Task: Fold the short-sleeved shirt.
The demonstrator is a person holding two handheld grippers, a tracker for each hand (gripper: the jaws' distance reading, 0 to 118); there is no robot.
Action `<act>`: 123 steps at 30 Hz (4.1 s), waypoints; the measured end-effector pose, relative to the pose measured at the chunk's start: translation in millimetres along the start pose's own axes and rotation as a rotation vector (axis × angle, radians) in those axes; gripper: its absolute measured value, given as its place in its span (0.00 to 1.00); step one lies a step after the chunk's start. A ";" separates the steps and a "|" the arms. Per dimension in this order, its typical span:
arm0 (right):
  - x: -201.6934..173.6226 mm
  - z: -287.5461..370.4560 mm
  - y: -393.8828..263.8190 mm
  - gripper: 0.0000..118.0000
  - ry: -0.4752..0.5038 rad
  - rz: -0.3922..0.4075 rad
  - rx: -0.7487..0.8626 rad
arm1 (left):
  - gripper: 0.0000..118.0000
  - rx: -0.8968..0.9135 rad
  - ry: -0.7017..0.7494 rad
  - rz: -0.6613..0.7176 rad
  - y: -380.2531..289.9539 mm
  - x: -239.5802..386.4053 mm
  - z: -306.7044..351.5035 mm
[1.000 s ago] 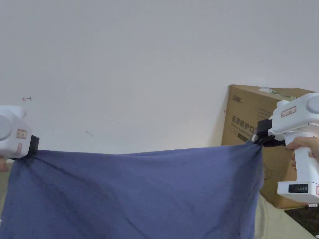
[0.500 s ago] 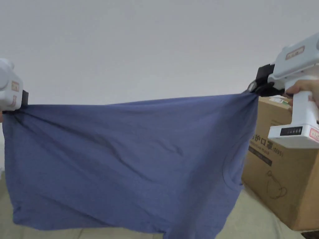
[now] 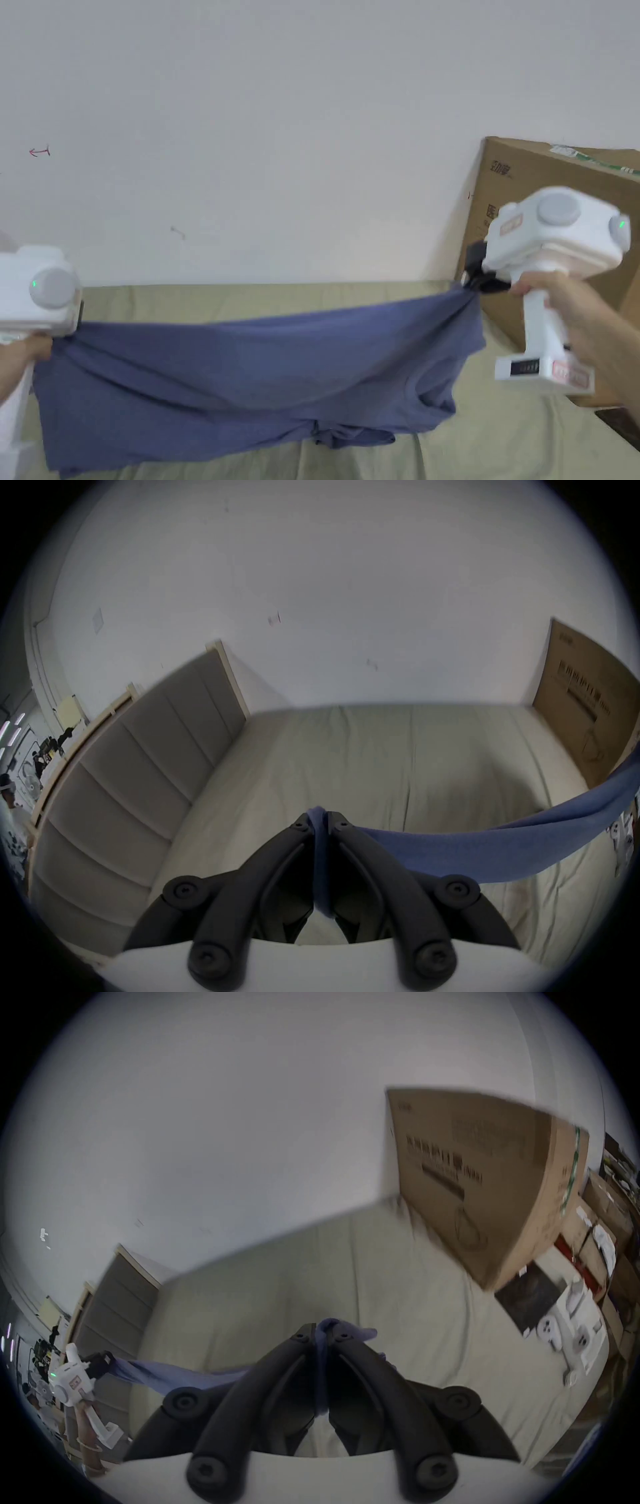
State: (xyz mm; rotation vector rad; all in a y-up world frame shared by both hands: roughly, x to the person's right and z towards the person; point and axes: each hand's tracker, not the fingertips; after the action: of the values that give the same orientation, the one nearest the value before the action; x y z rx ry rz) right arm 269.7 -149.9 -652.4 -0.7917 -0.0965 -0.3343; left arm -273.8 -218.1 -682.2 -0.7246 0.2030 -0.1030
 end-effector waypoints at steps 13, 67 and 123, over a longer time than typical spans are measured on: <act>108.8 -6.0 -259.7 0.04 0.087 -0.181 -0.288 | 0.04 -0.196 -0.109 -0.017 -207.5 -29.4 25.7; -27.6 9.3 -360.7 0.00 0.018 0.207 -0.234 | 0.89 -0.346 -0.118 0.118 -211.7 -51.4 -5.9; 16.5 -81.6 -150.3 0.03 -0.172 0.106 -0.126 | 0.01 -0.058 -0.079 -0.071 -100.9 13.1 50.2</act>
State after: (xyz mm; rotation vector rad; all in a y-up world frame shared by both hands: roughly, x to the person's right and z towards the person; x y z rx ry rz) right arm 232.4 -310.4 -603.7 -0.9466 -0.1950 -0.1724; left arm -252.4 -262.9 -580.2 -0.7920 0.1045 -0.1364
